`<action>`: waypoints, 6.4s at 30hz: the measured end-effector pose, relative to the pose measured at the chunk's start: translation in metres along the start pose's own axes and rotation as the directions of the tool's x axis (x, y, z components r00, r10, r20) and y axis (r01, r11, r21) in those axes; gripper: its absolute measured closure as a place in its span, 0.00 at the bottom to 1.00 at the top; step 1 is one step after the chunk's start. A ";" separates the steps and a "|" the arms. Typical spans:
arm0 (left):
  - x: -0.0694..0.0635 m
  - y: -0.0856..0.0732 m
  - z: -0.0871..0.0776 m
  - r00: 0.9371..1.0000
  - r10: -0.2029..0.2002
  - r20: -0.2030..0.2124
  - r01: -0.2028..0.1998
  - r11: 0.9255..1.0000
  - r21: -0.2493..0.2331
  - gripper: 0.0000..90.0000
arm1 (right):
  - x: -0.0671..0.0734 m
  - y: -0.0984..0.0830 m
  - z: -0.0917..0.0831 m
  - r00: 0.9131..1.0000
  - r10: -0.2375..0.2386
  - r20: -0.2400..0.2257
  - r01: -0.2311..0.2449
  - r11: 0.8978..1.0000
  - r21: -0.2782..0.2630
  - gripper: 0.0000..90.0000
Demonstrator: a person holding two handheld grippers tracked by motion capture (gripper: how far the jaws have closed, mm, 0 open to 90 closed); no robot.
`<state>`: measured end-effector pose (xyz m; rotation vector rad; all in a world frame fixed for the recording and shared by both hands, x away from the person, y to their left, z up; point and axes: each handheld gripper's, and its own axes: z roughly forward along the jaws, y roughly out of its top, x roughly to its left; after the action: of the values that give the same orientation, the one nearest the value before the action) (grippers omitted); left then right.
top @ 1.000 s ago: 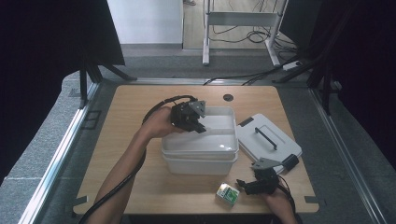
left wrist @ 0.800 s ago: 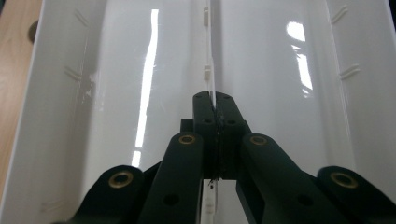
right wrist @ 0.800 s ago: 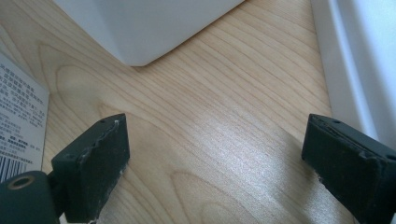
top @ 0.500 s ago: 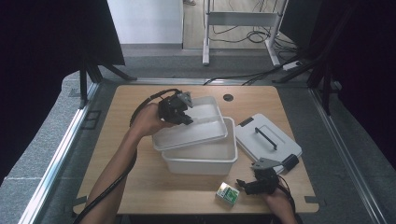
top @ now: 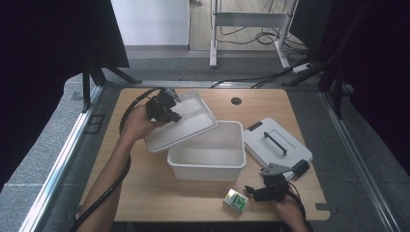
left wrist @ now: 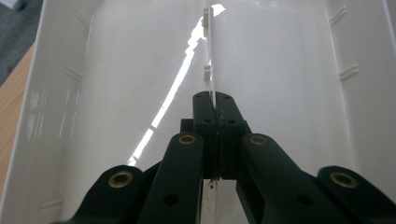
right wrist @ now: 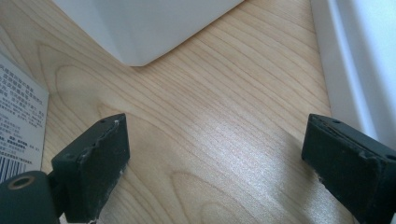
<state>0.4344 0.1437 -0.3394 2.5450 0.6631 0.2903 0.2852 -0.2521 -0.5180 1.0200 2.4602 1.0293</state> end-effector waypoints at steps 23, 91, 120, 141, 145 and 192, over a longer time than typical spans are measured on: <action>0.042 -0.065 -0.024 0.964 -0.230 -0.133 0.232 0.973 -0.001 0.99 | 0.000 0.000 0.000 1.000 0.001 0.001 -0.001 1.000 0.000 0.08; 0.033 -0.194 0.047 0.879 -0.449 -0.158 0.438 0.893 -0.101 0.61 | 0.000 0.000 0.000 1.000 0.004 0.007 -0.004 1.000 -0.003 0.08; -0.072 -0.169 0.013 0.970 -0.238 -0.057 0.217 0.943 -0.252 0.00 | 0.000 0.000 0.000 1.000 0.007 0.007 -0.007 1.000 -0.001 0.08; -0.130 -0.175 0.069 0.986 -0.168 -0.001 0.162 0.954 -0.251 0.00 | 0.000 0.000 0.000 1.000 0.007 0.007 -0.007 1.000 -0.001 0.08; -0.132 -0.177 0.081 0.985 -0.173 0.013 0.171 0.957 -0.235 0.00 | 0.000 0.000 0.000 1.000 0.007 0.008 -0.007 1.000 -0.002 0.08; -0.135 -0.179 0.094 0.986 -0.167 0.026 0.169 0.969 -0.178 0.00 | 0.066 0.034 -0.044 0.980 -0.097 -0.174 0.102 0.995 0.017 0.00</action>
<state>0.2766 0.1737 -0.5212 2.3010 0.8052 0.2650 0.2336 -0.2108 -0.4619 0.8371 2.6389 1.0985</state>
